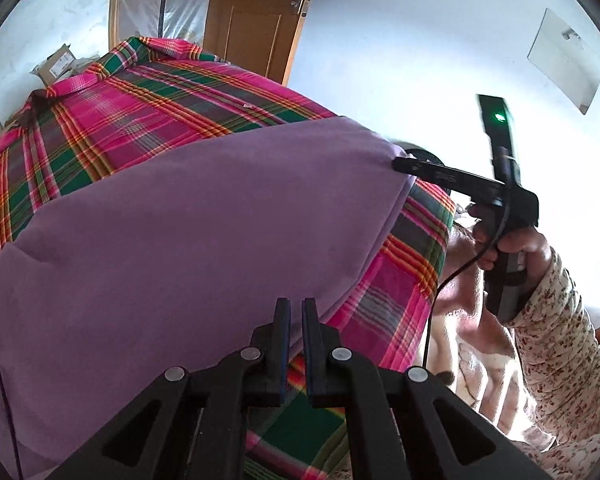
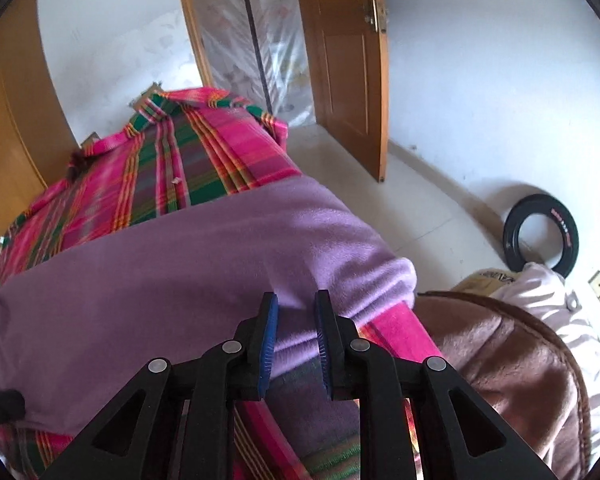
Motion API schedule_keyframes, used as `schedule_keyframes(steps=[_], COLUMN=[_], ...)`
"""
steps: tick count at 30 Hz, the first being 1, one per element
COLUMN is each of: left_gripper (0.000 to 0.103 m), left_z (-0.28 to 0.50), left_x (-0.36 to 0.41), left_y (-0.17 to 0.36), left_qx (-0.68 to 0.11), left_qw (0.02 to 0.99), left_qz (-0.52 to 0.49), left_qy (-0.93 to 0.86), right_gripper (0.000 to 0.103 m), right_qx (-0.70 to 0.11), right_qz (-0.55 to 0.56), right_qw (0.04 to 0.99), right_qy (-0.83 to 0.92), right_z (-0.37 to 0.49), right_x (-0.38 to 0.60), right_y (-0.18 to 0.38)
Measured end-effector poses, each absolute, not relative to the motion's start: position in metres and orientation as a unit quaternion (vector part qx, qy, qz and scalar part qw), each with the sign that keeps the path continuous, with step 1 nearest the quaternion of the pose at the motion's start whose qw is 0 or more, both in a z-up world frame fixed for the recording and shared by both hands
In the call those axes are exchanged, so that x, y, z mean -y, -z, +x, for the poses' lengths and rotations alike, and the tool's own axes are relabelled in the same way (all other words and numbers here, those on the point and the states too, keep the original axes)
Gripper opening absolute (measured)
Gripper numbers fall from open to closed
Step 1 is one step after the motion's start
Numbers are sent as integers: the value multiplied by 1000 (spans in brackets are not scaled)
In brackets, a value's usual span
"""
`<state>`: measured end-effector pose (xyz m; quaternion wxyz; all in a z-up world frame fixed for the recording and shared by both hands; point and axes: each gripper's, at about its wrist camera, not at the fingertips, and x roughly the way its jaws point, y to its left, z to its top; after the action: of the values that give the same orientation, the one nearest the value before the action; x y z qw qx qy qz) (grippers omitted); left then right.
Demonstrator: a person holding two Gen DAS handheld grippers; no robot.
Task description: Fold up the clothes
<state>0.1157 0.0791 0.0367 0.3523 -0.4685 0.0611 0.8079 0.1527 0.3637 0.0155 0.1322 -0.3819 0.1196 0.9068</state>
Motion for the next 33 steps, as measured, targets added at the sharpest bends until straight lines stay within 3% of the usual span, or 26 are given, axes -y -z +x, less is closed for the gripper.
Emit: schedule_keyframes(steps=[5, 12, 22, 33], left_gripper=[8, 10, 10, 10], left_z=[112, 108, 123, 143], left_x=[-64, -27, 39, 95], left_y=[-39, -47, -30, -24], left_qx=[-49, -17, 8, 71], left_qw=[342, 311, 247, 195], left_qz=[-466, -456, -475, -467], left_qy=[-815, -834, -845, -860], right_gripper=[22, 22, 22, 22], right_qx=[-88, -56, -9, 56], right_qz=[-392, -367, -407, -408], right_qw=[164, 31, -20, -156], right_qy=[-901, -928, -913, -898], right_z=[160, 144, 157, 143], right_x=[-344, -273, -219, -135], right_y=[-27, -45, -16, -20])
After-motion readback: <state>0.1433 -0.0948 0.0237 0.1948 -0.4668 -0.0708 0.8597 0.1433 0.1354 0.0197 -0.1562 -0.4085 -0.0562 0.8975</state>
